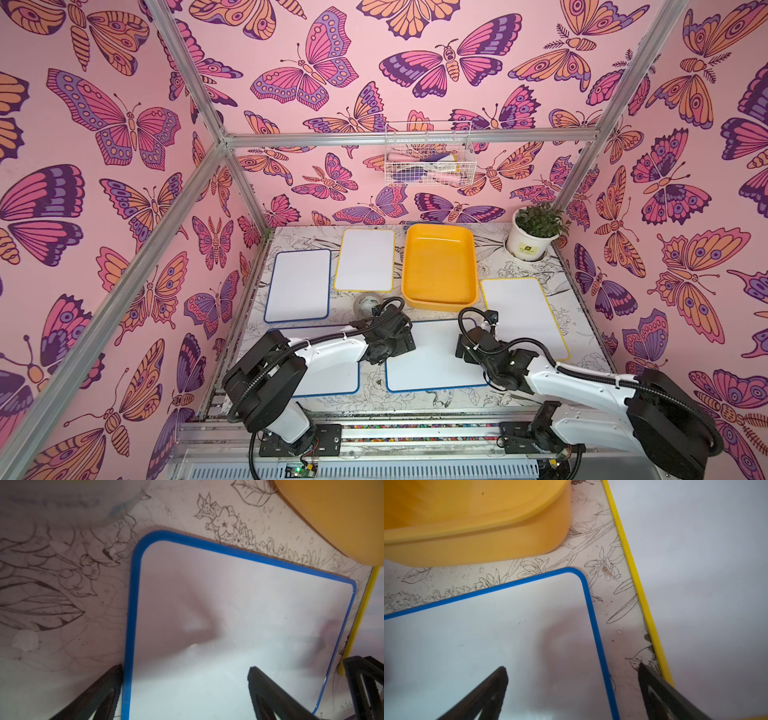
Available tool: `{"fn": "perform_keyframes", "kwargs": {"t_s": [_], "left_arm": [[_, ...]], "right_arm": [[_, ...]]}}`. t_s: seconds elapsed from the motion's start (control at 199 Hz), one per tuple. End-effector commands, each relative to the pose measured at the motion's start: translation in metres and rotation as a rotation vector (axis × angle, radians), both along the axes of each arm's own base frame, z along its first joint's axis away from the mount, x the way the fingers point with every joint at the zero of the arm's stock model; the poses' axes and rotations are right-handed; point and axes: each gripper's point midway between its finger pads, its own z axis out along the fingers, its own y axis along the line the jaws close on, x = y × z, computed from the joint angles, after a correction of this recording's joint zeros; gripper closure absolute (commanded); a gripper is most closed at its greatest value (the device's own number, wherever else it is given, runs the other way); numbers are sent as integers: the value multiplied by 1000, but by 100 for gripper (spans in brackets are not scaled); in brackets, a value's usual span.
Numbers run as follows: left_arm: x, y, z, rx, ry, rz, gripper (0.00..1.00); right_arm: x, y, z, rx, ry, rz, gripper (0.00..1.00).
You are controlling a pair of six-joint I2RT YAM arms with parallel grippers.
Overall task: Put the whiteboard into the storage box
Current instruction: Pick up the whiteboard at the center of the board.
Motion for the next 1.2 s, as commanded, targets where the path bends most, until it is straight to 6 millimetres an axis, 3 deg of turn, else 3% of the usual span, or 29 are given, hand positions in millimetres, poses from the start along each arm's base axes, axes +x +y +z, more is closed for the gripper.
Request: {"fn": "perform_keyframes", "kwargs": {"t_s": [0.0,0.446,0.577,0.792,0.978,1.198], "left_arm": [[-39,31,-48,131,190,36,4],[-45,33,-53,137,204,91,5],[-48,30,-59,138,213,89,5],[-47,17,-64,95,207,57,5],[-48,10,-67,55,200,30,5],[-53,5,-75,40,204,-9,5]], "right_arm": [[3,-9,-2,10,-48,-109,1],[-10,15,-43,47,100,-70,1],[-14,30,-48,69,169,-18,1],[-40,63,-61,192,330,129,1],[-52,81,-42,341,378,198,1],[-44,93,-3,620,411,187,1]]}}
